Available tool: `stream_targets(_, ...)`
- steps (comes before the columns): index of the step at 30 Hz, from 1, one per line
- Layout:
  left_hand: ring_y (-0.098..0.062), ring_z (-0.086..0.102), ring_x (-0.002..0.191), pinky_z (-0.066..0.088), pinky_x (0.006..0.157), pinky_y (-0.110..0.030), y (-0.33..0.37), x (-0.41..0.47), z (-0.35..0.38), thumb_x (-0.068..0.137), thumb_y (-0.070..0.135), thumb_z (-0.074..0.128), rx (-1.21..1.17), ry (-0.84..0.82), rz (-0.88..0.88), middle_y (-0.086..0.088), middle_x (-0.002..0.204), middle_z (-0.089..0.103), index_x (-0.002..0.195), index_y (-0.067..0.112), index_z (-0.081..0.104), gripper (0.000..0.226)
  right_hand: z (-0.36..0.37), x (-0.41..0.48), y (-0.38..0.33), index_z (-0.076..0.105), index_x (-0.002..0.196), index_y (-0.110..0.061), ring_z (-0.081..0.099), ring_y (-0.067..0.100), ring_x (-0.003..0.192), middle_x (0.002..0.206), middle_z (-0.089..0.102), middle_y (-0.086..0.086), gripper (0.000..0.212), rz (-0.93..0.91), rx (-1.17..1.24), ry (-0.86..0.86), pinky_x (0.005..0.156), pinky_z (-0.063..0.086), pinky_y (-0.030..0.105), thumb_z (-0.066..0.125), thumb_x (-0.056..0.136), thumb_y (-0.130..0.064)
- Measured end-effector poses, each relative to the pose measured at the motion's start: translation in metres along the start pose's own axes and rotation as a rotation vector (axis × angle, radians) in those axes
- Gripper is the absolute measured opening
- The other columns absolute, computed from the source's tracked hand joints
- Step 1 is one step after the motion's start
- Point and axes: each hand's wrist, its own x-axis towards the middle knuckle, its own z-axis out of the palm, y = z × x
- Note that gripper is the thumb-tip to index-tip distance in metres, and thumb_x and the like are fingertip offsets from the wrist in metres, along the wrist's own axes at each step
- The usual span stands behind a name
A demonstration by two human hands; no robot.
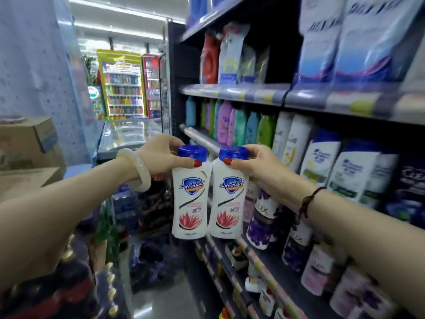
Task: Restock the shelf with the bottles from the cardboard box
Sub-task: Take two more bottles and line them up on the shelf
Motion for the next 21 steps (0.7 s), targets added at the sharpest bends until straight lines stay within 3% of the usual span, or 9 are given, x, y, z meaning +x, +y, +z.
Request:
stream_targets(2,-0.014,0.067,0.063,0.054,0.052,-0.022,0.022,-0.001,-0.003,0.074,0.018,0.075,-0.019,-0.009,0.070,0.001,0.066,0.072,0.073,0.014,0.065,0.011,-0.011,-0.011,-0.023,0.065,0.094,-0.007,0.067,0.010,0.062,0.080,0.069,0.003,0.018,-0.014,-0.012,0.052,0.048,0.049,0.017,0.072,0.078,-0.010)
stream_targets(5,-0.018,0.068,0.069,0.056,0.058,-0.023,0.049,-0.001,-0.006,0.074,0.019,0.074,-0.041,-0.045,0.140,-0.006,0.077,0.073,0.085,0.005,0.067,0.019,-0.027,-0.030,-0.051,0.064,0.103,-0.004,0.069,0.008,0.063,0.082,0.071,0.003,0.027,-0.032,-0.080,0.115,0.052,0.053,0.021,0.072,0.079,-0.013)
stream_targets(7,-0.026,0.071,0.078,0.059,0.067,-0.032,0.065,-0.002,-0.005,0.074,0.021,0.074,-0.068,-0.085,0.182,-0.015,0.085,0.074,0.092,-0.003,0.065,0.031,-0.038,-0.046,-0.064,0.065,0.106,-0.005,0.071,0.018,0.076,0.092,0.073,0.007,0.031,-0.030,-0.123,0.167,0.066,0.056,0.032,0.073,0.078,-0.017)
stream_targets(10,-0.034,0.070,0.088,0.055,0.082,-0.052,0.088,-0.002,0.000,0.072,0.022,0.075,-0.079,-0.161,0.259,-0.021,0.091,0.073,0.095,-0.008,0.064,0.039,-0.054,-0.072,-0.079,0.067,0.100,-0.007,0.071,0.018,0.075,0.088,0.074,0.006,0.025,-0.030,-0.118,0.247,0.067,0.058,0.033,0.073,0.077,-0.016)
stream_targets(14,-0.031,0.071,0.086,0.058,0.077,-0.044,0.118,-0.005,0.017,0.059,0.035,0.083,-0.084,-0.226,0.369,-0.015,0.088,0.075,0.090,0.000,0.068,0.048,-0.073,-0.110,-0.097,0.067,0.098,-0.005,0.070,0.017,0.072,0.087,0.073,0.007,0.023,-0.022,-0.165,0.355,0.062,0.058,0.030,0.073,0.077,-0.014)
stream_targets(17,-0.022,0.071,0.073,0.058,0.061,-0.033,0.142,-0.011,0.033,0.064,0.029,0.082,-0.122,-0.278,0.437,-0.003,0.069,0.074,0.080,0.009,0.069,0.029,-0.089,-0.140,-0.111,0.069,0.099,-0.009,0.070,0.015,0.072,0.088,0.074,0.005,0.022,-0.023,-0.191,0.427,0.056,0.056,0.023,0.072,0.078,-0.013)
stream_targets(20,-0.030,0.071,0.084,0.059,0.073,-0.045,0.170,-0.020,0.052,0.067,0.024,0.080,-0.156,-0.318,0.507,-0.016,0.088,0.074,0.094,0.001,0.069,0.038,-0.107,-0.174,-0.124,0.070,0.099,-0.010,0.070,0.011,0.067,0.086,0.074,0.004,0.022,-0.019,-0.183,0.508,0.052,0.053,0.019,0.073,0.077,-0.012)
stream_targets(21,-0.028,0.071,0.081,0.060,0.071,-0.041,0.180,-0.024,0.059,0.069,0.021,0.079,-0.176,-0.330,0.519,-0.019,0.091,0.073,0.097,-0.003,0.067,0.039,-0.112,-0.186,-0.128,0.070,0.097,-0.010,0.070,0.009,0.064,0.084,0.074,0.004,0.021,-0.013,-0.190,0.535,0.051,0.052,0.018,0.073,0.077,-0.012)
